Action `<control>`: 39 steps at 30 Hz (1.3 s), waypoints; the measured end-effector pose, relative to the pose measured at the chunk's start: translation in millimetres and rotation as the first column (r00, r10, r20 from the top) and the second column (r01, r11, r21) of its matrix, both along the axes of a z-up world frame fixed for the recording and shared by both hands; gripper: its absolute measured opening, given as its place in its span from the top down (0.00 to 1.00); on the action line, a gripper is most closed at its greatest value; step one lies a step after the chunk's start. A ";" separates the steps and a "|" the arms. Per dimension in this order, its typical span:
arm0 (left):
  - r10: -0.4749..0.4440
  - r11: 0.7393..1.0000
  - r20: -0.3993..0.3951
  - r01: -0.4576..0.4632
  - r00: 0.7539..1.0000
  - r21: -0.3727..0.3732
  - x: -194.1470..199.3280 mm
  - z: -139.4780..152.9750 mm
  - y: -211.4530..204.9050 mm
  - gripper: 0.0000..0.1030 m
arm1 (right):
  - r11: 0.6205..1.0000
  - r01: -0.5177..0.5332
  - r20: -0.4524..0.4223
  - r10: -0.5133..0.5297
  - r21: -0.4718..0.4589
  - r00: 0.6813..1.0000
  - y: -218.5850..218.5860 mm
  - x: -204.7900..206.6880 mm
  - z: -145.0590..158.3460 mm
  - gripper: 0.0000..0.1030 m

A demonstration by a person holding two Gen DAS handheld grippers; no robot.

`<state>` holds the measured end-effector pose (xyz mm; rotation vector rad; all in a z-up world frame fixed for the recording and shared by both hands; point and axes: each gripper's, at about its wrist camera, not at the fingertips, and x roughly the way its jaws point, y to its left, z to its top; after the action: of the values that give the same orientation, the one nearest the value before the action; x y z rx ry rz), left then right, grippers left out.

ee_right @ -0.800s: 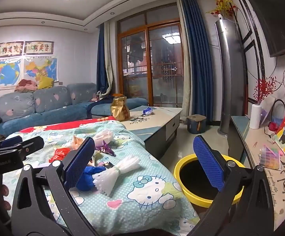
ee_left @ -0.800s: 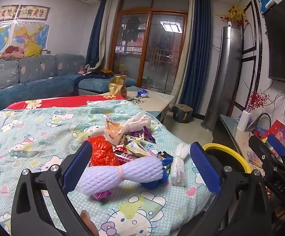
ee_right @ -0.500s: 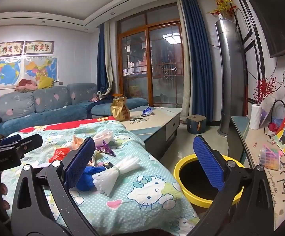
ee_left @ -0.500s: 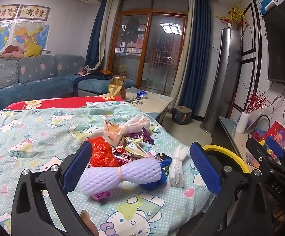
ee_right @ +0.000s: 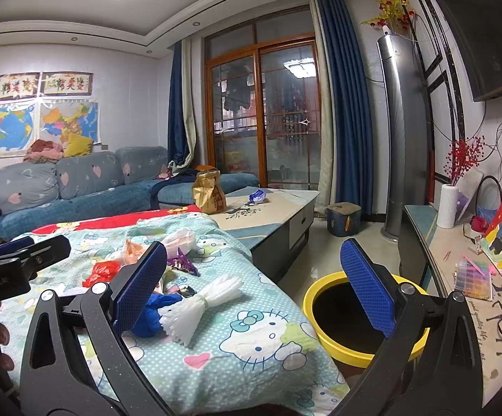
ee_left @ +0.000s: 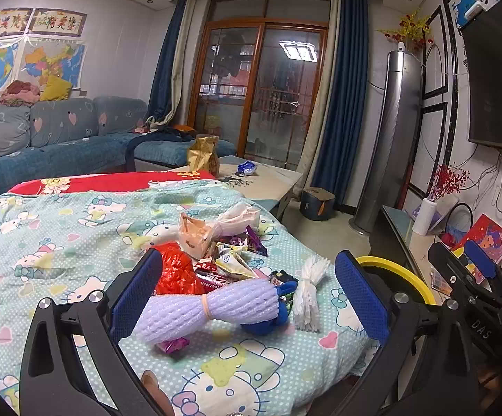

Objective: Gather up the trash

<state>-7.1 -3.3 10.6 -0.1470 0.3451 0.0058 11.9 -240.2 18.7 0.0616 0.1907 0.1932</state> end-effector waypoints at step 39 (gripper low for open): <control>-0.002 1.000 -0.058 0.001 0.998 -0.014 25.1 -12.3 4.2 0.06 | 1.000 0.010 -0.069 -0.010 -0.002 0.998 0.6 16.6 -14.3 0.10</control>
<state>18.0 0.9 -1.7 -0.1602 0.4027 0.0066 28.4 -239.6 4.4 0.0677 0.2590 0.1809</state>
